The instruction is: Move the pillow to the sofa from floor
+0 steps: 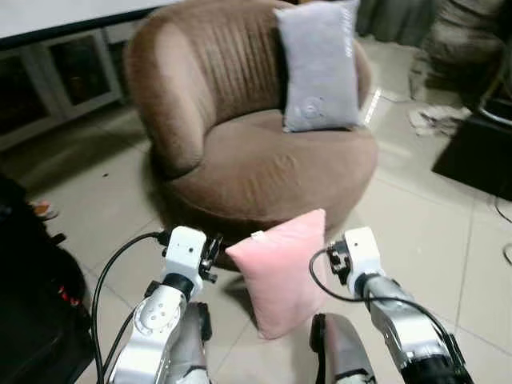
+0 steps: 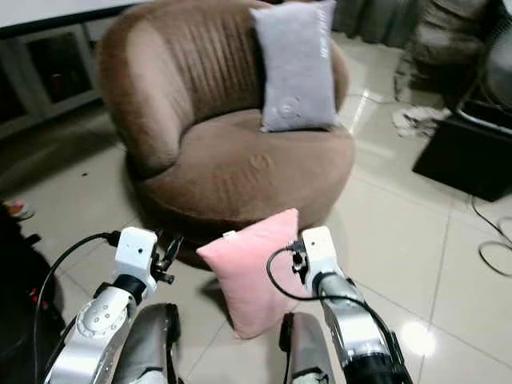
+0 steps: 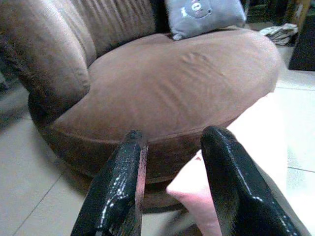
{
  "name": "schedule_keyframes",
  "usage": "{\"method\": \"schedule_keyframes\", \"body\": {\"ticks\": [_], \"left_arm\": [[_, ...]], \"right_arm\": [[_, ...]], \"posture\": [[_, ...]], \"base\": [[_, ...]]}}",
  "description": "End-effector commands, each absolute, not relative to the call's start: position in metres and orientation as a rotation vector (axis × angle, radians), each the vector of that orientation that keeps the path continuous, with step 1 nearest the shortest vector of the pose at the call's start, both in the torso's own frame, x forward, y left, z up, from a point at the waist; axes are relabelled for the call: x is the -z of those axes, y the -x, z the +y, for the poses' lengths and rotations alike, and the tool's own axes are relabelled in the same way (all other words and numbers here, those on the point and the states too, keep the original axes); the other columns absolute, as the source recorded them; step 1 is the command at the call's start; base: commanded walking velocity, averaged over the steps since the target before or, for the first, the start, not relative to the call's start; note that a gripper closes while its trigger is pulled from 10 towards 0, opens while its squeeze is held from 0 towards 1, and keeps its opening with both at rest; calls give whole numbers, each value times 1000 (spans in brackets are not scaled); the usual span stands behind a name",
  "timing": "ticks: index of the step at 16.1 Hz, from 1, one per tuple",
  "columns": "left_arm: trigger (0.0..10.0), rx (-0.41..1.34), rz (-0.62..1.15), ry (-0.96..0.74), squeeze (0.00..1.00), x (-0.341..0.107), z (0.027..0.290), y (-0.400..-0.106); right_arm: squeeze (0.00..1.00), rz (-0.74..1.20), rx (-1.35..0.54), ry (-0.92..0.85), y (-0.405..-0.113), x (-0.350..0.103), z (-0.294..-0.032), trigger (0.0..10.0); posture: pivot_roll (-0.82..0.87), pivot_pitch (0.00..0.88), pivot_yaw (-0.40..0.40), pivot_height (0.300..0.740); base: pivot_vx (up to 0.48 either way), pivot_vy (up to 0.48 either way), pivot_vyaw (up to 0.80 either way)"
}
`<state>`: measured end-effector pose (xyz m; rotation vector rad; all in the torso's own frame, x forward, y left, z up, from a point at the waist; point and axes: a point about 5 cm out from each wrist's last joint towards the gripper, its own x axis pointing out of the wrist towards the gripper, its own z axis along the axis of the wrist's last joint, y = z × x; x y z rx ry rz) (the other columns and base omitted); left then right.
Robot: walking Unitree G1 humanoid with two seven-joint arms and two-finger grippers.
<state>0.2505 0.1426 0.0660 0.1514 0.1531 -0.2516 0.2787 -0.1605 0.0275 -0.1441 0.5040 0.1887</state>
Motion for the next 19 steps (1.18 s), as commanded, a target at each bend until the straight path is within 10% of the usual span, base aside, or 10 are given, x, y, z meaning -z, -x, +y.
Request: {"method": "schedule_keyframes", "body": {"ticks": [1, 3, 4, 10, 19], "left_arm": [[10000, 243, 139, -167, 0, -70, 145, -251], [10000, 228, 127, -177, 0, -73, 151, -253], [10000, 231, 119, -196, 0, -78, 158, -257], [10000, 237, 62, -310, 0, -125, 191, -286], [10000, 223, 66, -280, 0, -165, 197, -246]], "right_arm": [[0, 474, -186, 148, -286, -33, -163, 10000], [0, 449, -201, 136, -296, -37, -158, 10000], [1000, 437, -233, 99, -312, -42, -150, 10000], [1000, 498, -178, -70, -367, -80, -144, 10000], [1000, 540, -145, -29, -377, -92, -141, 10000]], "posture": [[39, 0, -18, 554], [48, 0, -1, 554], [59, 0, 8, 554], [206, 180, -49, 554], [317, 412, -58, 554]], "base": [[0, 0, 0], [0, 0, 0], [0, 0, 0], [0, 0, 0], [0, 0, 0]]}}
